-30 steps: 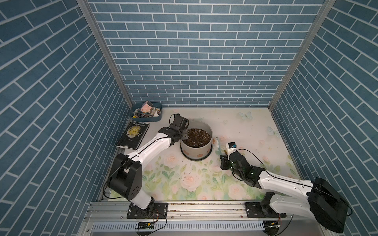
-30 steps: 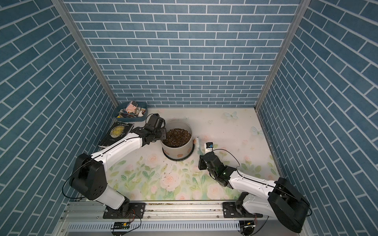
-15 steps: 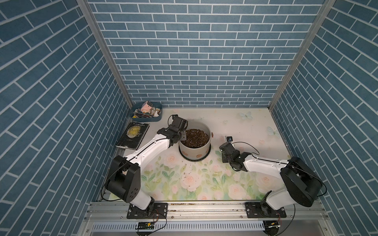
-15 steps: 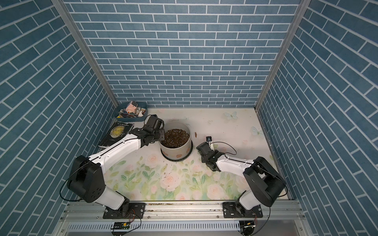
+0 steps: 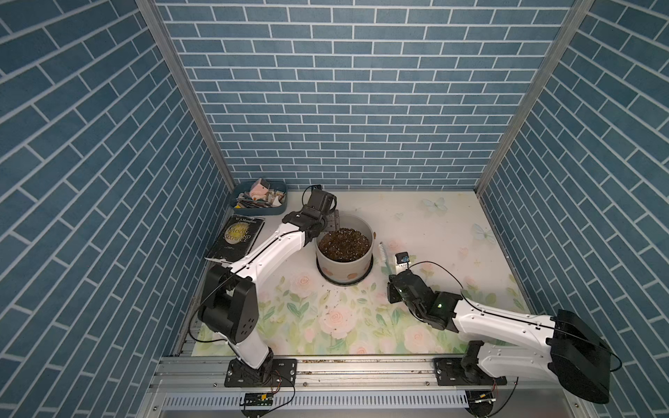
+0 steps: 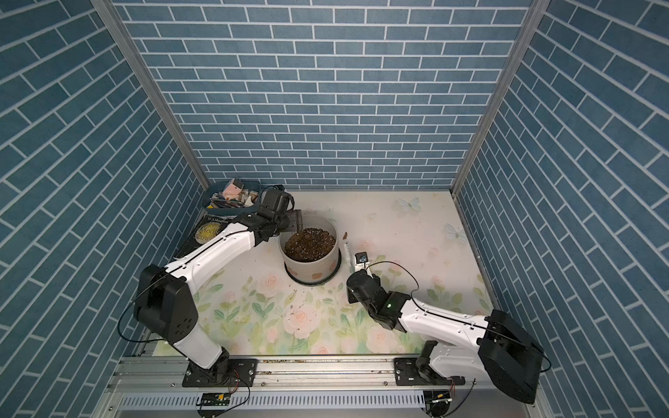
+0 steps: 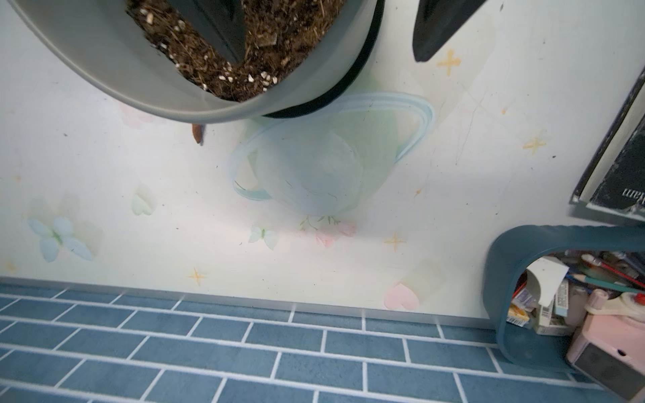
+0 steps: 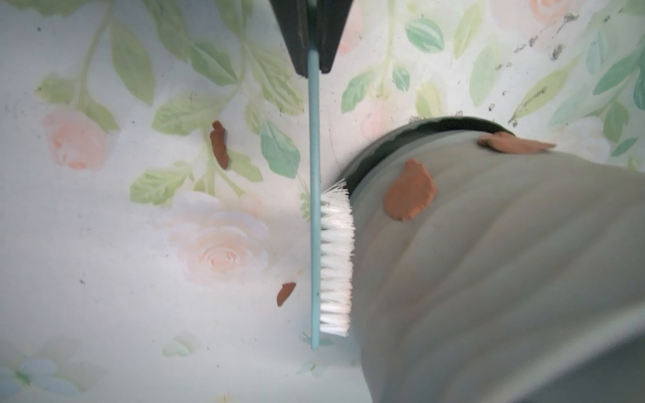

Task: Scrub the dried mud off the ceramic pot
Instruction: Rotate the pot on the tray, then brush off the soil from the pot.

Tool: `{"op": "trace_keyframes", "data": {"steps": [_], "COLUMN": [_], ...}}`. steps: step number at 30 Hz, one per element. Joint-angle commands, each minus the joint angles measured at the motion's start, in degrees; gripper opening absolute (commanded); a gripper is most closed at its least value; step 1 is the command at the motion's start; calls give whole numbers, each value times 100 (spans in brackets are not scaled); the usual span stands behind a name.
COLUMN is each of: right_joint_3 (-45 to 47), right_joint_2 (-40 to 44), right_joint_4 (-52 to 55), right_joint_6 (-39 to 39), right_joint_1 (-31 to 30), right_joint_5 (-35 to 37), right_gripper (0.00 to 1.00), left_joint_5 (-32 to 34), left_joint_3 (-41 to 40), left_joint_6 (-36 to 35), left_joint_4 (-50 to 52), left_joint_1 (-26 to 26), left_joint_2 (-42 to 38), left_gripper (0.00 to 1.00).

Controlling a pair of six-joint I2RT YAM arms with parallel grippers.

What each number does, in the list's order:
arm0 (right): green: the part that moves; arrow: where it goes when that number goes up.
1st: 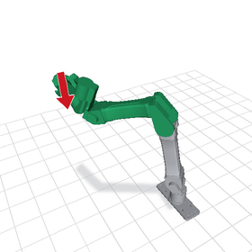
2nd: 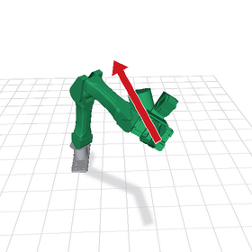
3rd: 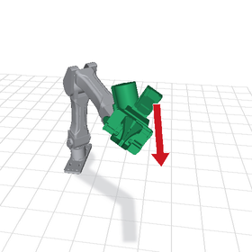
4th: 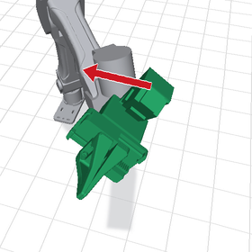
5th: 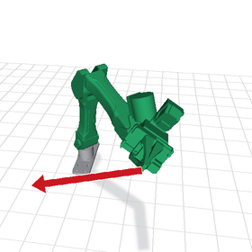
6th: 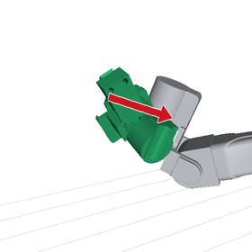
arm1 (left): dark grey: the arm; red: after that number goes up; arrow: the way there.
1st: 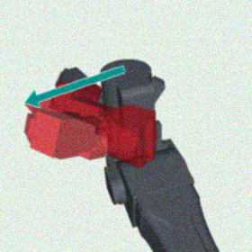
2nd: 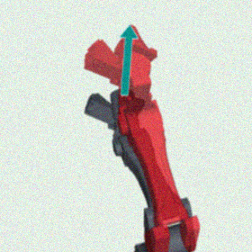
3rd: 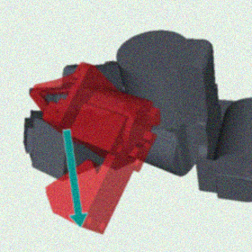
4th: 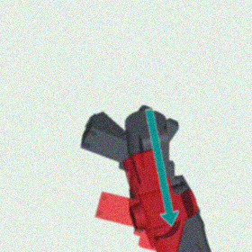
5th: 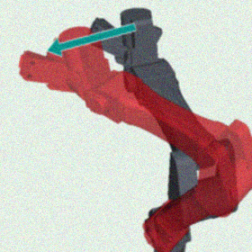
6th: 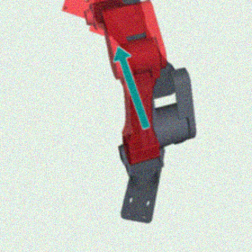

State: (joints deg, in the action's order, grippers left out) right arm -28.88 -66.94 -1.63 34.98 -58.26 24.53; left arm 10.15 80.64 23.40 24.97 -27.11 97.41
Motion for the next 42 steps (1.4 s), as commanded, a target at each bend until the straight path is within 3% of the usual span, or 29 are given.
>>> {"op": "trace_keyframes", "data": {"steps": [1, 4, 11, 13, 21, 24, 26, 28, 37, 42], "right_joint_3": [223, 343, 518, 516, 395, 255, 142, 89, -553, -519], "right_joint_2": [238, 403, 382, 335, -81, -337, -594, -817, -1791, -1406], "right_joint_4": [-290, -300, -520, -540, -559, -596, -762, -1053, -1673, -1962], "right_joint_6": [480, 648, 800, 859, 1020, 945, 862, 828, 645, 589], "right_joint_1": [-67, -107, -205, -203, -204, -206, -187, -147, 69, 39], "right_joint_5": [-153, -250, -377, -363, -337, -435, -515, -725, -1365, -1607], "right_gripper": [0, 0, 0, 0, 0, 0, 0, 0, 0, 0], "left_joint_5": [36, 108, 724, 799, 147, -95, -331, -351, -345, -294], "left_joint_3": [186, 168, -106, -394, -1218, -1170, -1178, -1157, -1311, -1349], "left_joint_6": [-295, -278, 129, 268, 467, 453, 446, 455, 446, 412], "left_joint_4": [260, 324, 949, 1010, 983, 988, 867, 829, 692, 676], "left_joint_1": [31, 35, 42, 40, 31, 33, 31, 31, 35, 31], "left_joint_2": [360, 359, -80, -406, -1439, -1432, -1399, -1347, -1321, -1317], "left_gripper": [82, 70, 15, 7, 2, 3, 14, 17, 9, 7]}}
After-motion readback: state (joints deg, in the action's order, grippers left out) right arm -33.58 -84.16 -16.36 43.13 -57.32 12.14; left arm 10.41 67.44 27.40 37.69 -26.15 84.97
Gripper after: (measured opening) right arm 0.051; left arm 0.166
